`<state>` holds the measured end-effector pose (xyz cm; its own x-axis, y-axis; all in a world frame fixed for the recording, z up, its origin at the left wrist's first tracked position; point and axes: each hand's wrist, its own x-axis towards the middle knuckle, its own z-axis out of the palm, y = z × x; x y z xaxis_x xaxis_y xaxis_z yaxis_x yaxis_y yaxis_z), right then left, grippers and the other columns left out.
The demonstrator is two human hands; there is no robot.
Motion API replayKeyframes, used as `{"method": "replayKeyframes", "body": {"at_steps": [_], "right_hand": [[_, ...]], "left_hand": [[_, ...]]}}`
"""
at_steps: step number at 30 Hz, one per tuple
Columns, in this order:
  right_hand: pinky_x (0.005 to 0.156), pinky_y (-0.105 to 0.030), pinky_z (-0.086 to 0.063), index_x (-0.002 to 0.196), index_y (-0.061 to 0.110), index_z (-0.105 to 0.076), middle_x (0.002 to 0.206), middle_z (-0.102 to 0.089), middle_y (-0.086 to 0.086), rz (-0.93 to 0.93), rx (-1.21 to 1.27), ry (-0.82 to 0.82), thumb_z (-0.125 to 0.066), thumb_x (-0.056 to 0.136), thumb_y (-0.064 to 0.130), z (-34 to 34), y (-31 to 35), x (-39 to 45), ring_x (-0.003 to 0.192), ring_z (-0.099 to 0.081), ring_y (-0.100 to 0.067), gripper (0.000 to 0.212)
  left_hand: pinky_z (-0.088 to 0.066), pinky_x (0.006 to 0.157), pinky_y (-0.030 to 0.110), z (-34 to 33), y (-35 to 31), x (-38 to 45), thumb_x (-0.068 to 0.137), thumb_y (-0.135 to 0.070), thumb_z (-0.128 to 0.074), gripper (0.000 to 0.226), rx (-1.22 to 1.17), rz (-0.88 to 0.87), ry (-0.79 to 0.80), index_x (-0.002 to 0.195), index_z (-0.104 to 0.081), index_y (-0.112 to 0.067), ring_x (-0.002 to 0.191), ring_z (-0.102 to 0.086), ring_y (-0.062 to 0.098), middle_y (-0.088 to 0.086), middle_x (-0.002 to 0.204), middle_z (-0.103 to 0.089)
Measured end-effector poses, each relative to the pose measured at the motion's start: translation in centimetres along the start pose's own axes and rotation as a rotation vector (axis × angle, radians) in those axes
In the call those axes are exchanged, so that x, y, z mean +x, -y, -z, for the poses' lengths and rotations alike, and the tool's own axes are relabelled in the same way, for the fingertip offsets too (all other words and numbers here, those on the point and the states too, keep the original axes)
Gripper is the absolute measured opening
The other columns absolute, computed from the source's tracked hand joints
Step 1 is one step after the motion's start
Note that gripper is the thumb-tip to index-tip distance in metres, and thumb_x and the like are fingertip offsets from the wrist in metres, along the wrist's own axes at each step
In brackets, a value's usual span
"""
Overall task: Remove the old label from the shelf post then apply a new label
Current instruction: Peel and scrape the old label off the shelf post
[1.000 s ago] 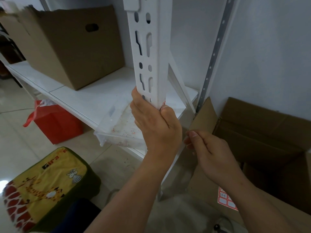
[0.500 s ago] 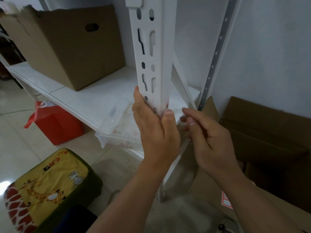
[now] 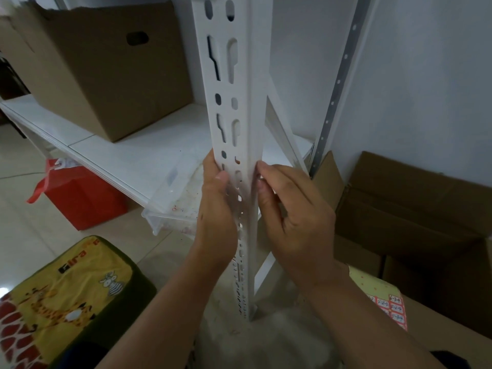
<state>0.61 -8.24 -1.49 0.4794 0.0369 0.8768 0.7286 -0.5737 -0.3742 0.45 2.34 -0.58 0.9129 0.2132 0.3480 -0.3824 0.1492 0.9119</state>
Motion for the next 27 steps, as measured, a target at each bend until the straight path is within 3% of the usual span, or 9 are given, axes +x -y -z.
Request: {"method": "replayKeyframes", "body": {"at_steps": [4, 11, 14, 18, 24, 27], "right_hand": [[0.091, -0.012, -0.044, 0.109, -0.004, -0.067, 0.1, -0.07, -0.015, 0.013, -0.024, -0.016, -0.061, 0.092, 0.005, -0.2, 0.12, 0.04, 0.096, -0.06, -0.015, 0.021], [0.082, -0.018, -0.05, 0.097, -0.003, -0.07, 0.091, -0.07, -0.012, 0.041, -0.021, -0.024, -0.061, 0.092, 0.007, -0.3, 0.05, 0.73, 0.087, -0.063, -0.016, 0.014], [0.079, -0.015, -0.049, 0.093, -0.003, -0.069, 0.087, -0.069, -0.012, 0.04, -0.019, -0.036, -0.057, 0.095, 0.011, -0.41, 0.17, 0.92, 0.084, -0.061, -0.015, 0.019], [0.082, -0.01, -0.043, 0.091, -0.003, -0.069, 0.086, -0.069, -0.013, 0.015, -0.029, -0.054, -0.052, 0.096, 0.015, -0.68, 0.63, 0.79, 0.083, -0.058, -0.013, 0.025], [0.081, -0.006, -0.039, 0.091, -0.003, -0.068, 0.084, -0.067, -0.013, -0.002, -0.031, -0.063, -0.056, 0.092, 0.008, -0.82, 0.65, 0.56, 0.082, -0.054, -0.011, 0.016], [0.079, -0.007, -0.04, 0.091, -0.003, -0.067, 0.084, -0.067, -0.013, -0.018, -0.017, -0.064, -0.056, 0.092, 0.009, -0.83, 0.78, 0.55, 0.081, -0.054, -0.011, 0.016]], "left_hand": [[-0.053, 0.087, 0.026, 0.06, -0.13, 0.0, 0.092, -0.042, -0.025, 0.051, 0.004, 0.046, 0.0, 0.128, -0.049, -0.015, 0.109, -0.063, 0.015, 0.004, 0.115, -0.065], [-0.048, 0.08, 0.011, -0.08, -0.5, -0.27, 0.095, -0.051, -0.026, 0.037, 0.124, 0.056, -0.003, 0.112, -0.051, -0.029, 0.101, -0.061, -0.001, -0.012, 0.106, -0.063], [-0.05, 0.083, 0.014, -0.06, -0.45, -0.28, 0.096, -0.053, -0.028, 0.041, 0.133, 0.046, -0.013, 0.118, -0.049, -0.026, 0.102, -0.061, 0.001, -0.008, 0.108, -0.063], [-0.051, 0.092, 0.028, -0.12, -0.4, -0.24, 0.094, -0.051, -0.027, 0.039, 0.119, 0.051, -0.014, 0.115, -0.049, -0.028, 0.109, -0.061, 0.011, -0.004, 0.111, -0.063], [-0.051, 0.086, 0.021, -0.36, -0.76, -0.45, 0.1, -0.049, -0.026, 0.036, 0.122, 0.058, -0.026, 0.116, -0.05, -0.027, 0.103, -0.061, 0.003, -0.01, 0.106, -0.063], [-0.05, 0.085, 0.018, -0.38, -0.91, -0.5, 0.092, -0.051, -0.027, 0.043, 0.123, 0.063, -0.026, 0.117, -0.049, -0.026, 0.101, -0.061, 0.0, -0.013, 0.104, -0.063]]}}
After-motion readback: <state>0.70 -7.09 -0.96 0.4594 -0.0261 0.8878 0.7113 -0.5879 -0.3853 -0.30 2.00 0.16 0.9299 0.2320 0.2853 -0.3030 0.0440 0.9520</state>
